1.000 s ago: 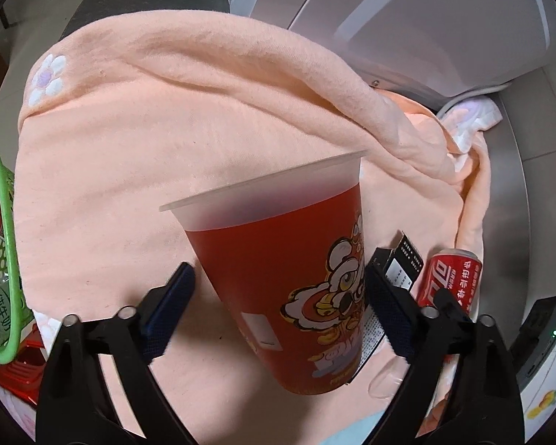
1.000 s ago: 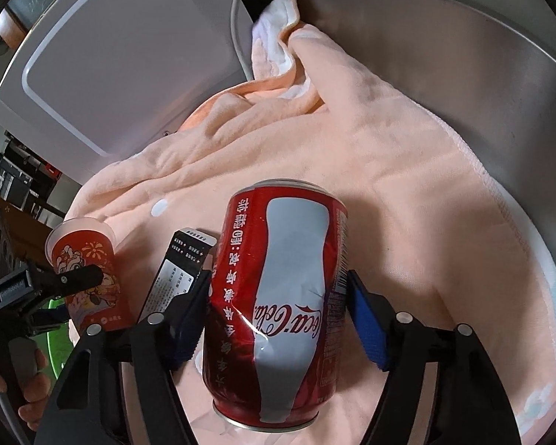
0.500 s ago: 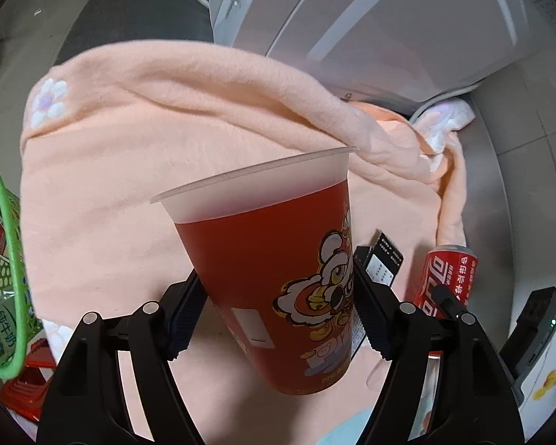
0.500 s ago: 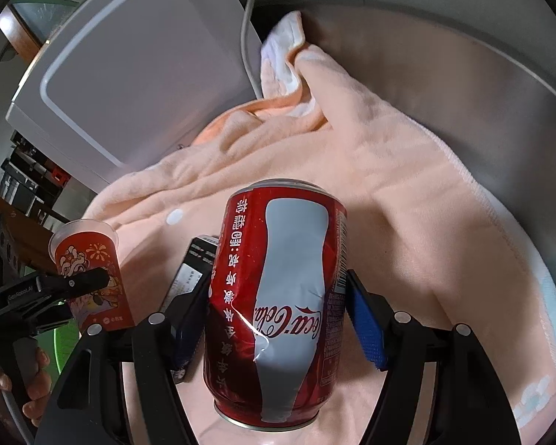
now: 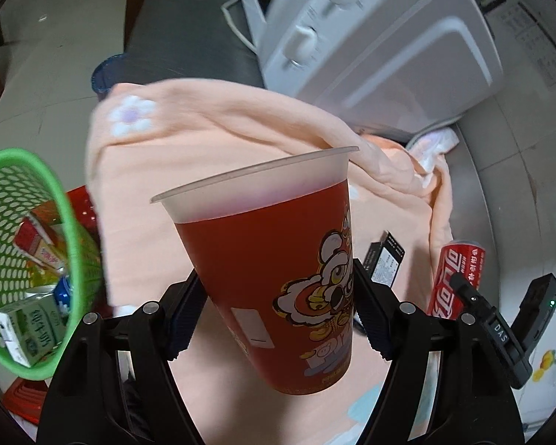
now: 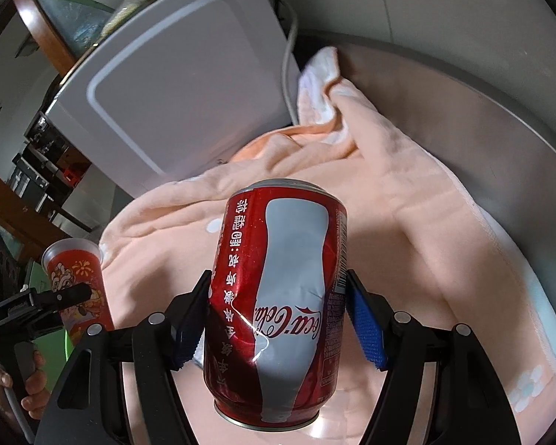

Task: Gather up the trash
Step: 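Carry the red cup and Coca-Cola can toward the green basket with both tools, then open the left tool to drop the cup into the basket while the right tool drops the can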

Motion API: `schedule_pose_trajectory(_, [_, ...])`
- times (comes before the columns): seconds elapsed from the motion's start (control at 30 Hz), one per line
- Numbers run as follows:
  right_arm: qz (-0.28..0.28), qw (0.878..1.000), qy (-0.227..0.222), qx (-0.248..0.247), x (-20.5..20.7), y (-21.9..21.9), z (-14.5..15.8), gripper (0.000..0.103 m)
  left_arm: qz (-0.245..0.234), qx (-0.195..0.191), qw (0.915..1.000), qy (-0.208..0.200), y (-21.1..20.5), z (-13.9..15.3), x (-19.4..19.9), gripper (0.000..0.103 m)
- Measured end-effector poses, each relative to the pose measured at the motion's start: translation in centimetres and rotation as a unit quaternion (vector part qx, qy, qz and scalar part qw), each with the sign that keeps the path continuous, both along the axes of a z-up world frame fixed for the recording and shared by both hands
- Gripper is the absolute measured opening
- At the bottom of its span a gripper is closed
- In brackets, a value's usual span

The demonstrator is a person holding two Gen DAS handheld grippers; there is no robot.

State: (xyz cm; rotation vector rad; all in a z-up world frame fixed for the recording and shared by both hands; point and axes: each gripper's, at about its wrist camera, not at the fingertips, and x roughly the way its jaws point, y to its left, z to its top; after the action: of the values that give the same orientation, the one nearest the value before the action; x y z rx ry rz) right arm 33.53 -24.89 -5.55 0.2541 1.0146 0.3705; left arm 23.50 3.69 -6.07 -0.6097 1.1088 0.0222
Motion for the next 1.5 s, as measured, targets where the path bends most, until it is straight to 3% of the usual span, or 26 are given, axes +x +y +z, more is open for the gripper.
schedule_pose_trajectory(0.43, [0.073, 0.997, -0.023, 0.02, -3.1, 7.1, 2.4, 0.067, 0.064, 0.008, 0.9975, -0.03, 9.0, 2.0, -8.0, 0.072])
schedule_pose_trajectory(0.77, [0.161, 0.986, -0.023, 0.035, -5.8, 15.5, 2.9, 0.067, 0.144, 0.032, 0.9891, -0.001, 18.1, 0.0, -14.4, 0.073])
schedule_pose_trajectory(1.17, [0.247, 0.968, -0.014, 0.04, -8.6, 25.2, 2.6, 0.067, 0.193, 0.071, 0.9768, 0.06, 24.7, -4.2, -15.6, 0.073])
schedule_pose_trajectory(1.5, [0.286, 0.957, -0.005, 0.044, -9.8, 30.0, 2.0, 0.067, 0.203, 0.086, 0.9726, 0.076, 26.2, -5.4, -16.0, 0.074])
